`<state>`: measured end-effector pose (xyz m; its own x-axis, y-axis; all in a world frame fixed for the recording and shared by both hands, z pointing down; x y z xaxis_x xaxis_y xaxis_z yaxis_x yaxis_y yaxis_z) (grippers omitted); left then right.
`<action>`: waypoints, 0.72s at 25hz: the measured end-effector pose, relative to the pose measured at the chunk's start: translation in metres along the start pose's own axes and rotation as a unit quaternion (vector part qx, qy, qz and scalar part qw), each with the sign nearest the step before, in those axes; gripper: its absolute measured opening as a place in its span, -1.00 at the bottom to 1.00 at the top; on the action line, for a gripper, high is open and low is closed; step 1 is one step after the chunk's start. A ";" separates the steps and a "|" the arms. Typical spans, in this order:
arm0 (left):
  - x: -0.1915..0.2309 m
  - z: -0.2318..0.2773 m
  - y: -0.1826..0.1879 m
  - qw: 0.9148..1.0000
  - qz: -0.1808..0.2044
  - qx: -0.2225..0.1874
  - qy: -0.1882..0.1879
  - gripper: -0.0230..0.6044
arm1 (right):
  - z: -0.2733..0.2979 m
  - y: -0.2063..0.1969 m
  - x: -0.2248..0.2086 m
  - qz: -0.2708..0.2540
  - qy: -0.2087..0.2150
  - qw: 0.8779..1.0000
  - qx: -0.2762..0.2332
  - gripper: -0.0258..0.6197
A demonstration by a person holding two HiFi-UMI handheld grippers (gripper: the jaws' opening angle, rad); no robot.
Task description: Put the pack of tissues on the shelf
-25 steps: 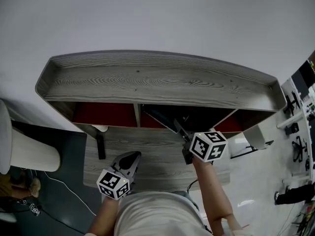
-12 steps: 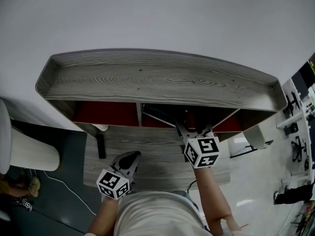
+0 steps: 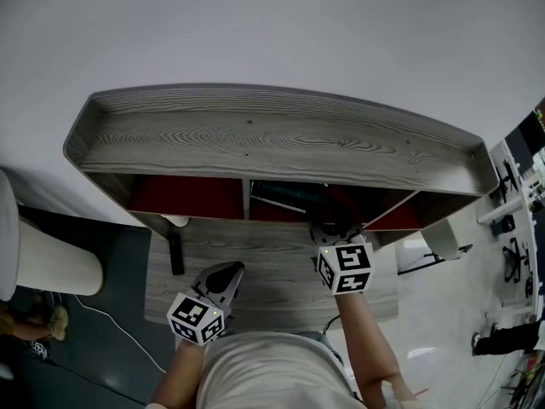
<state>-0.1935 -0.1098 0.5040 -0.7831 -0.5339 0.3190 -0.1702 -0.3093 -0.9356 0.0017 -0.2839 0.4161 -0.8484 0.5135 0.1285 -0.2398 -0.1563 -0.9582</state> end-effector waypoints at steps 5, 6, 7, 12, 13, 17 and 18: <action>0.001 -0.006 -0.001 1.000 -0.002 0.003 0.006 -0.88 | 0.019 0.008 -0.004 -0.015 -0.004 1.000 0.010 -0.41; 0.002 -0.007 -0.002 1.000 -0.003 0.002 0.007 -0.88 | 0.022 0.009 -0.004 -0.016 -0.005 1.000 0.011 -0.41; 0.002 -0.008 -0.002 1.000 -0.003 0.002 0.008 -0.88 | 0.024 0.009 -0.005 -0.017 -0.006 1.000 0.012 -0.42; -0.001 -0.012 -0.002 1.000 -0.001 0.006 0.010 -0.88 | 0.022 0.008 -0.005 -0.013 -0.009 1.000 0.006 -0.42; -0.003 -0.011 -0.003 1.000 0.000 0.008 0.009 -0.88 | 0.018 0.007 -0.006 -0.010 -0.010 1.000 0.003 -0.41; -0.014 -0.006 -0.002 1.000 0.005 0.014 0.002 -0.88 | -0.006 0.000 -0.008 0.006 -0.011 1.000 -0.008 -0.42; -0.017 -0.004 -0.002 1.000 0.007 0.015 -0.001 -0.88 | -0.014 -0.002 -0.008 0.010 -0.010 1.000 -0.009 -0.43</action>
<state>-0.1820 -0.0971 0.4999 -0.7845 -0.5393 0.3061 -0.1409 -0.3257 -0.9349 0.0162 -0.2759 0.4137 -0.8623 0.4935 0.1135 -0.2135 -0.1511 -0.9652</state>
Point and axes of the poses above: the fingertips, and each gripper's own axes: z forward along the fingers, x to its left, y out of its top, the point moved 7 cm from there along -z, backward along the fingers, and after that the axes turned 9 degrees about -y, right-handed, at the moved point
